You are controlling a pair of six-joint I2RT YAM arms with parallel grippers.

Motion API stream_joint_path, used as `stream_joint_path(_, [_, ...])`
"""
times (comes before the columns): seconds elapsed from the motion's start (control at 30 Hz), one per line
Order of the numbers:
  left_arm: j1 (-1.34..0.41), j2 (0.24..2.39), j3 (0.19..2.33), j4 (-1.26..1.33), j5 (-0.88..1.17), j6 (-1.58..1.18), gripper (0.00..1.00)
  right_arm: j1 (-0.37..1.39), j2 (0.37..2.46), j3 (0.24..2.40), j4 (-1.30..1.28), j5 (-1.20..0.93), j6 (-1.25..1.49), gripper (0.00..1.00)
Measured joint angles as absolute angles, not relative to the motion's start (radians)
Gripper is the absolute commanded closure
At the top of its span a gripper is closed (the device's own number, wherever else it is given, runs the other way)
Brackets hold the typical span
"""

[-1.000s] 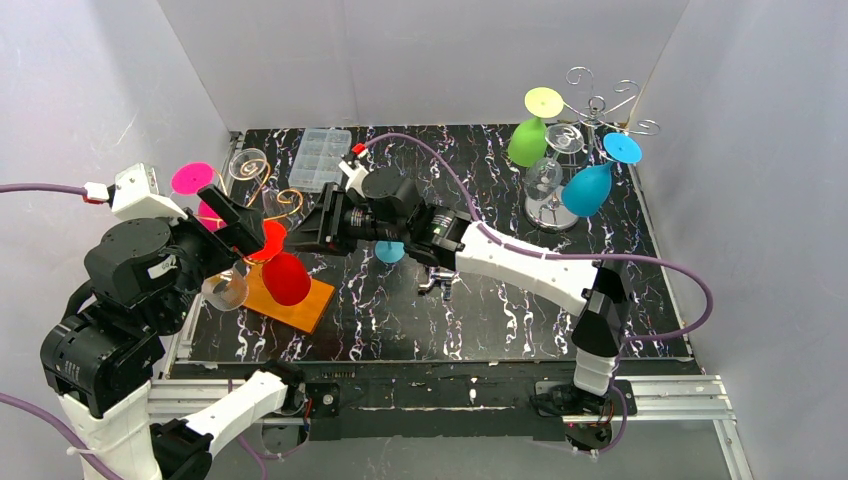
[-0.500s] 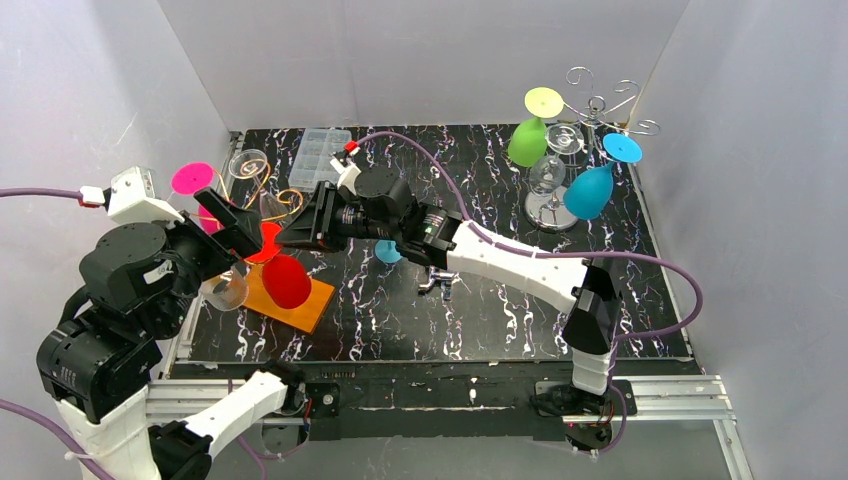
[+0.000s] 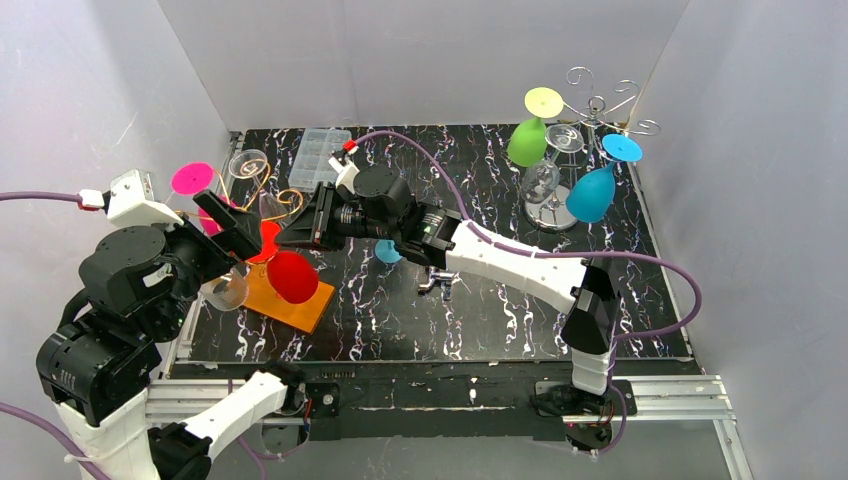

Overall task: Take the wine glass off the wine glass rack
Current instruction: Pick up the wine glass from the wine rack.

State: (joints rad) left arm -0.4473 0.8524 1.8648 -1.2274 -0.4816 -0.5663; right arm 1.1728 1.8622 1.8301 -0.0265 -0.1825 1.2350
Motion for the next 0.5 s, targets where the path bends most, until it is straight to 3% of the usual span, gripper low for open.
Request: stream_joint_path(0.5, [-0.447, 0.844, 1.864, -1.227, -0.482, -0.567, 0.01, 1.173, 1.865, 1.836, -0.023, -0.186, 1.275, 0.95])
